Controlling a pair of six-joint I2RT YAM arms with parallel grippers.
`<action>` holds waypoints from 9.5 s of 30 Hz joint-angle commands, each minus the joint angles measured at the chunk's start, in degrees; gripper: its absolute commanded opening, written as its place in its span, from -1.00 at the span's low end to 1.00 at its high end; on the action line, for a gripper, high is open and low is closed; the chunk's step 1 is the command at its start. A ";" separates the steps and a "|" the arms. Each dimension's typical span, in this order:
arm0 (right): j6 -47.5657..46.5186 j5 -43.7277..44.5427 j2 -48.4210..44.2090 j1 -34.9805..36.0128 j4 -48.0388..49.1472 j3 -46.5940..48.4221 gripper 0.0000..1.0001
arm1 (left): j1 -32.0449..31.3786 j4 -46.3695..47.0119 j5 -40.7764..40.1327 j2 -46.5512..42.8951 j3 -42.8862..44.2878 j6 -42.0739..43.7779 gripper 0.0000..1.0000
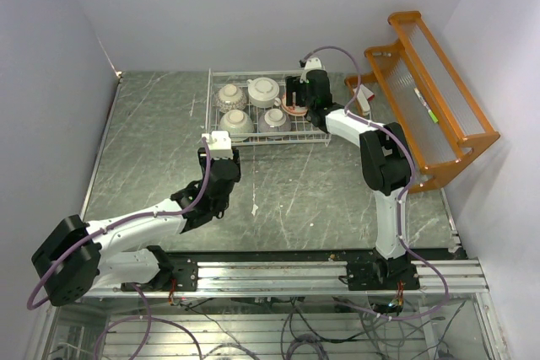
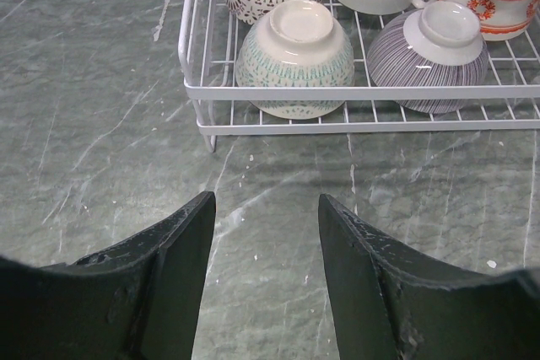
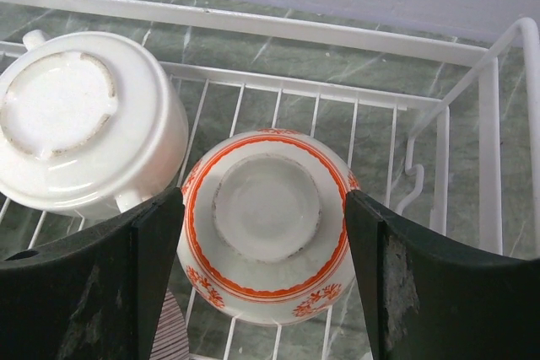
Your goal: Unload the bowls from the dish rack
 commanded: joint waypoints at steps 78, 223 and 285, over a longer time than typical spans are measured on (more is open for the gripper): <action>-0.33 1.90 -13.20 0.15 0.29 -3.14 -1.00 | 0.29 0.38 1.60 -0.34 2.10 -0.26 0.21; 55.34 -24.73 -21.64 9.88 88.49 -64.29 -1.00 | 24.51 85.49 85.82 23.11 -9.98 -47.74 -0.44; 39.16 -22.23 -54.53 -0.55 51.54 -73.52 0.40 | 19.88 28.70 69.09 8.28 -0.03 -25.93 -0.86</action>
